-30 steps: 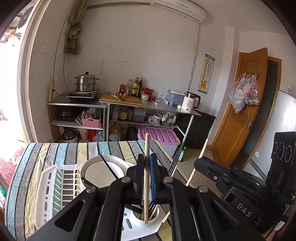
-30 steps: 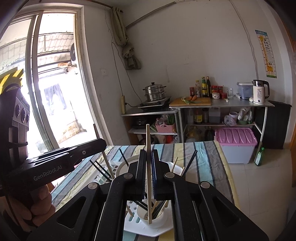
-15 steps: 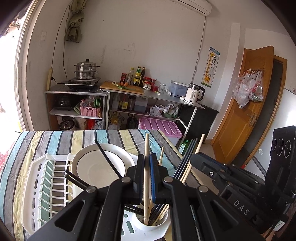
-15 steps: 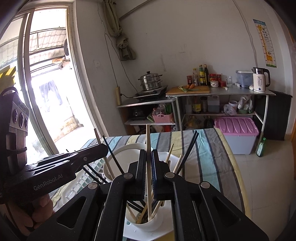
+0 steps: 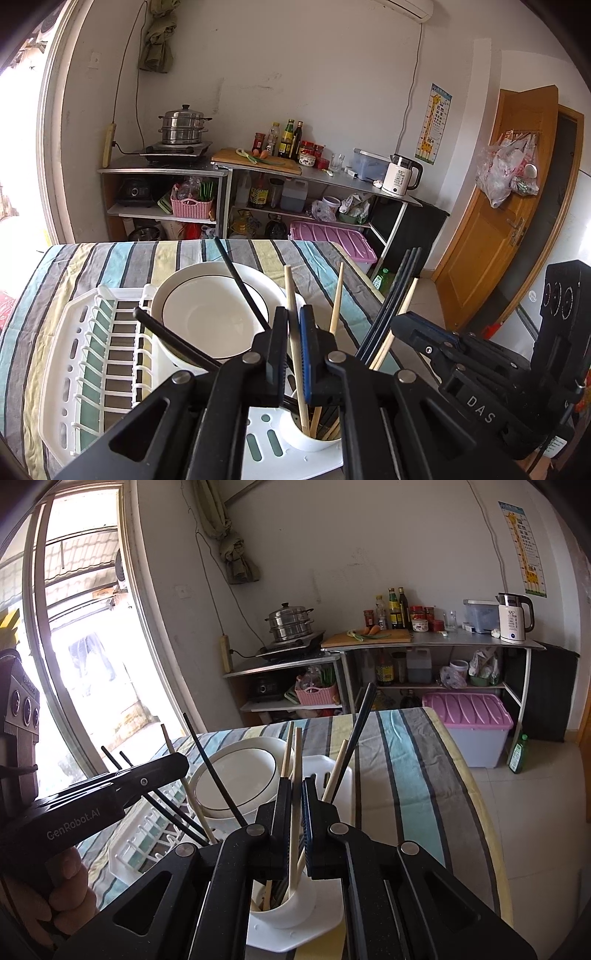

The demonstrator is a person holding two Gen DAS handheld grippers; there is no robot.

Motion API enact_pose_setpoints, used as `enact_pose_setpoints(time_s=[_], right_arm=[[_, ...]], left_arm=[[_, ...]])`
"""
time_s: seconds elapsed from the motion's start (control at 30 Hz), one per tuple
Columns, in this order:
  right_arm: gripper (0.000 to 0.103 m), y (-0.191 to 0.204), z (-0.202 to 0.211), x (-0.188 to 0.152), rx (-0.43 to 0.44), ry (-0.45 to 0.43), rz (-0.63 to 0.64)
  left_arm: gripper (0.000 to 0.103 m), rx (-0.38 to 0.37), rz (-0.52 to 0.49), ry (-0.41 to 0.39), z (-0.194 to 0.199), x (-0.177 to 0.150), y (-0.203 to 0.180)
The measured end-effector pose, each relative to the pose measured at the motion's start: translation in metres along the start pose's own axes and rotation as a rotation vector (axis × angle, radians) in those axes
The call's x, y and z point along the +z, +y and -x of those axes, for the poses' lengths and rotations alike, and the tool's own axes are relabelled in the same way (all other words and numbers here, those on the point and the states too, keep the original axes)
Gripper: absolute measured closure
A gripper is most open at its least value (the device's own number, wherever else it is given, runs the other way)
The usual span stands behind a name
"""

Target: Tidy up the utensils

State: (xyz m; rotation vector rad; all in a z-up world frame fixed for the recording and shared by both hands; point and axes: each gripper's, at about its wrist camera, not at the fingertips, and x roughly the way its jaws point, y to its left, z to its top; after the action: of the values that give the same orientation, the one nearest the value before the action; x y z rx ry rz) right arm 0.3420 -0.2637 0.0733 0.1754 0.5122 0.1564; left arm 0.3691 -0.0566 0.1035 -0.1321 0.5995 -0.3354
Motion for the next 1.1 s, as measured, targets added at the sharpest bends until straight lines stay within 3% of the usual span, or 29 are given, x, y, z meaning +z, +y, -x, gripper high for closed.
enact_pose_setpoints(time_s=[0.17, 0.37, 0.5, 0.67, 0.93, 1.1], right_arm=[[0.097, 0.0, 0.0, 0.001, 0.002, 0.017, 0.004], [0.089, 0.001, 0.005, -0.004, -0.002, 0.02, 0.012], [0.089, 0.003, 0.015, -0.008, -0.003, 0.014, 0.016], [0.088, 0.011, 0.038, -0.017, -0.006, -0.006, 0.037], [0.086, 0.032, 0.091, -0.051, 0.004, -0.037, 0.07], [0.073, 0.047, 0.126, -0.078, 0.001, -0.058, 0.093]], left_arm=[[0.096, 0.011, 0.002, -0.001, 0.002, 0.0, 0.002], [0.094, 0.035, -0.018, 0.0, 0.007, -0.004, 0.002], [0.085, 0.039, -0.019, -0.006, 0.016, -0.012, 0.004], [0.084, 0.048, -0.024, -0.018, 0.032, -0.022, 0.006], [0.081, 0.073, -0.006, -0.048, 0.082, -0.06, 0.008], [0.081, 0.093, -0.002, -0.066, 0.118, -0.094, 0.005]])
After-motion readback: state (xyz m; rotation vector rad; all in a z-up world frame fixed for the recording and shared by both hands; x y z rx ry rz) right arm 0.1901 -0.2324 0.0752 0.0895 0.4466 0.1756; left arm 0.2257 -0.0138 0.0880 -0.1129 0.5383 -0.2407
